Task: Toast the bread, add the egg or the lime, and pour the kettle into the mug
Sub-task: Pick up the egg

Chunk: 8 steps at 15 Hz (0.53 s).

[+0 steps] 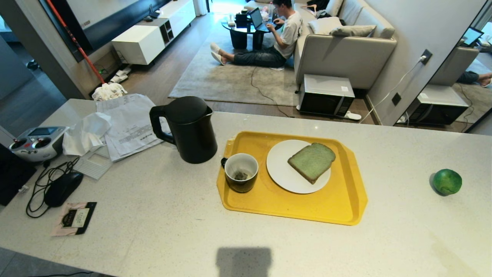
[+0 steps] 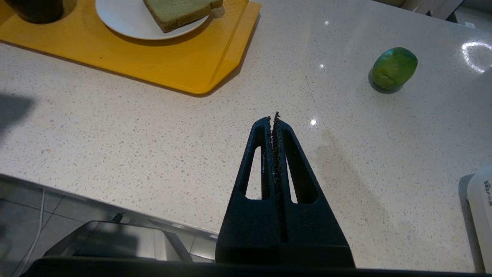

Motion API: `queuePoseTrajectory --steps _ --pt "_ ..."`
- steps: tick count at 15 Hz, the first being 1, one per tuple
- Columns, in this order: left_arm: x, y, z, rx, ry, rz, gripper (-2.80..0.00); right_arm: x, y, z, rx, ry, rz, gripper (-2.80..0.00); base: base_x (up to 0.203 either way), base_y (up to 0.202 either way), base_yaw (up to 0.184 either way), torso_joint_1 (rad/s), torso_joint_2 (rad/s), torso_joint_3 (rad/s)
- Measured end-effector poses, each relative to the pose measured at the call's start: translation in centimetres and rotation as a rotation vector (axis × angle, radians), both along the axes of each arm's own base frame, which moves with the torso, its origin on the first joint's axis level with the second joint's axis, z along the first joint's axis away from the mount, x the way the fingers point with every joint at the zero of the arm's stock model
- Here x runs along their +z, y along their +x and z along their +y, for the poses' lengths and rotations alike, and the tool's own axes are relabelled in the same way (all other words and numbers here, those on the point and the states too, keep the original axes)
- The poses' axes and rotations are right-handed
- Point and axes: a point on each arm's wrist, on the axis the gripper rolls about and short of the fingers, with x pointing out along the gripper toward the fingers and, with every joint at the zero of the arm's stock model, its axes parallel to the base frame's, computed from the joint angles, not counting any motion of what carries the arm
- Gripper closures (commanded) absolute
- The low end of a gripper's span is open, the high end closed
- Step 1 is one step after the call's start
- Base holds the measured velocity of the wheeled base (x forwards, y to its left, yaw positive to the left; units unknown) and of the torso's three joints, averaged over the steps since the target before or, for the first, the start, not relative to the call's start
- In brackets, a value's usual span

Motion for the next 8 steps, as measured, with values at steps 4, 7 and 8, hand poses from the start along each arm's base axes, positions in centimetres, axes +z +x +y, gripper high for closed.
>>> queuePoseTrajectory --steps 4,7,8 --pt "0.00 0.00 0.00 0.000 0.000 0.000 0.00 0.00 0.00 0.00 0.000 0.002 0.000 0.00 0.000 0.000 0.000 0.000 0.00 0.000" --pt "0.00 0.00 0.00 0.000 0.001 0.000 0.00 -0.01 0.00 0.00 -0.001 0.001 0.001 0.00 0.000 0.000 0.000 0.000 0.00 0.000" --pt "0.00 0.00 0.00 0.000 0.001 0.000 0.00 0.00 0.00 0.00 0.000 0.001 0.000 0.00 0.000 0.000 0.000 0.000 0.00 0.000"
